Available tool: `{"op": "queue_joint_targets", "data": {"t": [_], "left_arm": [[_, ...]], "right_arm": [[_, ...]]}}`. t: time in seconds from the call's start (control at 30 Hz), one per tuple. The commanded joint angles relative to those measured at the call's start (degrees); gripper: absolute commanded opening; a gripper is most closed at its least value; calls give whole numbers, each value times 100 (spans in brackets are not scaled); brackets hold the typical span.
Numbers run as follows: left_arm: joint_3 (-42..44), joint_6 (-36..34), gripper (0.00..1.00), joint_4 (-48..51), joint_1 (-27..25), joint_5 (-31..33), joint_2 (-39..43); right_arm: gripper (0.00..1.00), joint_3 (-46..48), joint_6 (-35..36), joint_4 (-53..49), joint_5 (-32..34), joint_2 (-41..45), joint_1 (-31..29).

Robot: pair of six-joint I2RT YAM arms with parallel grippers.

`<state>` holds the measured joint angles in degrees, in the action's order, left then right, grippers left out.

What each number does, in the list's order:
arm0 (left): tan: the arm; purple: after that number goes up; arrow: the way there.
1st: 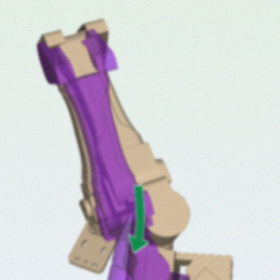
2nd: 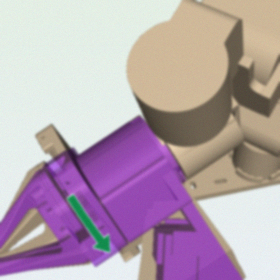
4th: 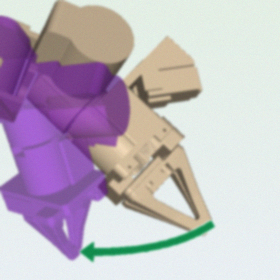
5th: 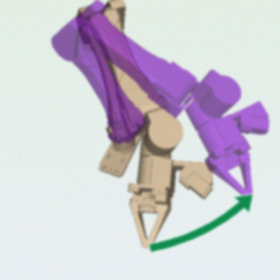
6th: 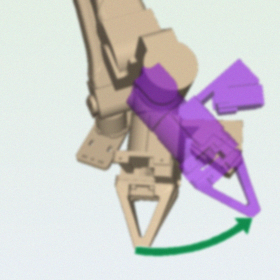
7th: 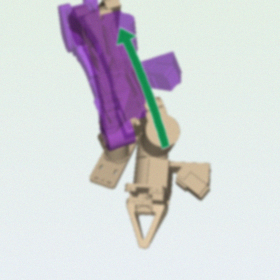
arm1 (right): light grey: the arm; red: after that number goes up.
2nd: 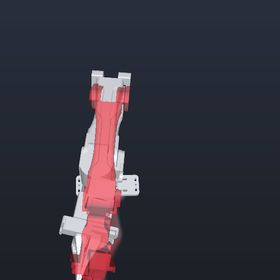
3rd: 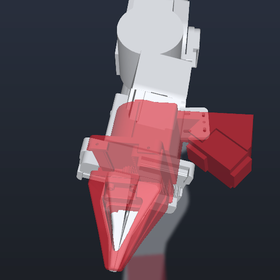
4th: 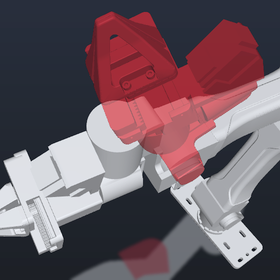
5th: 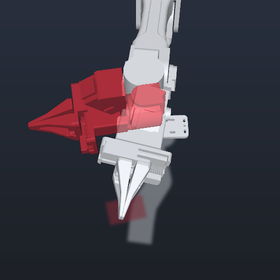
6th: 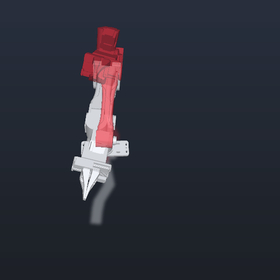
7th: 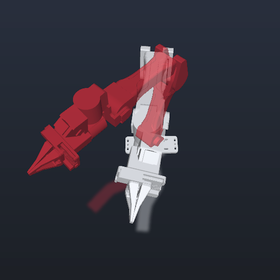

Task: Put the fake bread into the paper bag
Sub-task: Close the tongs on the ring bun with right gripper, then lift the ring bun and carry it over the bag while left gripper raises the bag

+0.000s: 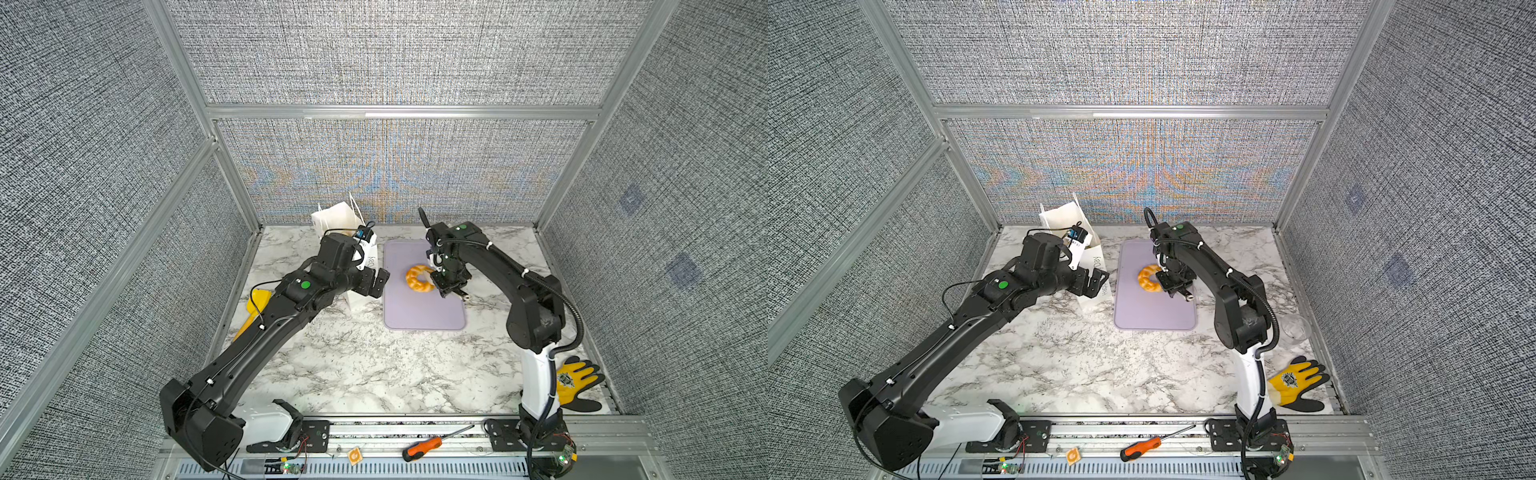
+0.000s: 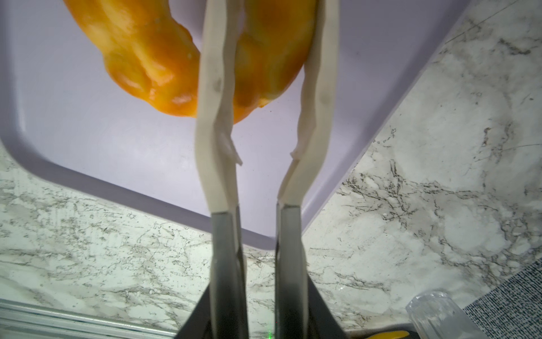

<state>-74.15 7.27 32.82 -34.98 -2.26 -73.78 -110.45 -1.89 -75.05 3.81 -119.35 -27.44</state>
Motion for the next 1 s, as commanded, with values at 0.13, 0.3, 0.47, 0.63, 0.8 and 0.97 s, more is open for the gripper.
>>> {"op": "queue_joint_targets", "data": {"t": [0.13, 0.3, 0.47, 0.63, 0.8, 0.97], "left_arm": [[-208, -245, 99, 201, 18, 373, 56], [-382, -369, 99, 345, 42, 506, 65], [-703, -468, 99, 574, 113, 520, 36], [-1209, -608, 99, 894, 156, 329, -84], [-1524, -733, 99, 1068, 231, 63, -146], [-1780, -727, 99, 1274, 341, 175, -155]], "right_arm": [[34, 145, -263, 237, -339, 465, 2], [34, 156, -416, 345, -524, 735, -5], [34, 64, -492, 421, -751, 970, -2], [34, -339, -530, 277, -875, 1053, -40], [34, -818, -611, 258, -971, 1150, -119], [34, -1332, -680, 169, -1040, 1154, -147]]}}
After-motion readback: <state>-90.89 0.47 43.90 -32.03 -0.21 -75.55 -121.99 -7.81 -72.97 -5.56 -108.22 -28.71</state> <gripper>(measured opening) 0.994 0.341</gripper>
